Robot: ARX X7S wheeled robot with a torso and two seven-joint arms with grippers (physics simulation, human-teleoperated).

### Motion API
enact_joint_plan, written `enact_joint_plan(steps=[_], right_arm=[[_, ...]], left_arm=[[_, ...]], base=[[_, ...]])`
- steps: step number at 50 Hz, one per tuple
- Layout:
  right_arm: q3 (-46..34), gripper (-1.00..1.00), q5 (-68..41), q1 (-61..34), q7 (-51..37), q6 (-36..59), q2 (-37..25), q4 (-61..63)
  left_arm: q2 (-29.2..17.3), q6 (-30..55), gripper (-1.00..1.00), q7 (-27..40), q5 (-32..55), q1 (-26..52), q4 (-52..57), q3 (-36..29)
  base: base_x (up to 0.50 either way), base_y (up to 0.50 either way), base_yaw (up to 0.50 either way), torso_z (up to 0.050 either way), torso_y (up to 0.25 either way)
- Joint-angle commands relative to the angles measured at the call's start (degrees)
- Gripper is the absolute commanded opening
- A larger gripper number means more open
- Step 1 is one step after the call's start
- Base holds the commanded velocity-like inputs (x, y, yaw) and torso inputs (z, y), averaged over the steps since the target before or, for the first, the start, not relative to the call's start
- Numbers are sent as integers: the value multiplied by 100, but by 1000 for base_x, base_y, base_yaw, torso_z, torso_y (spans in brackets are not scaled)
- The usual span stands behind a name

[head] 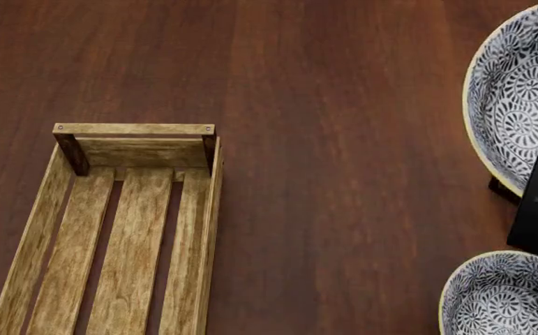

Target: Stack the left bowl on the right bowl and place them in the tray.

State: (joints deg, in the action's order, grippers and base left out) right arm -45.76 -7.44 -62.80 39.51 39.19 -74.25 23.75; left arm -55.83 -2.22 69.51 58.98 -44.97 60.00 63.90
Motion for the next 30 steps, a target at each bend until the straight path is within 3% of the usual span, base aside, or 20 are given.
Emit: enact_joint_plan(steps=[1, 30], right_arm=[[-3, -100, -214, 419, -472, 104, -573, 328], [-448, -100, -466, 1261, -1156, -92, -935, 436]], left_arm=[[-1, -49, 100, 8, -31, 0, 0, -65], [137, -41, 100, -63, -49, 0, 0, -46]], base=[[0, 0, 0, 0, 0], [0, 0, 0, 0, 0]])
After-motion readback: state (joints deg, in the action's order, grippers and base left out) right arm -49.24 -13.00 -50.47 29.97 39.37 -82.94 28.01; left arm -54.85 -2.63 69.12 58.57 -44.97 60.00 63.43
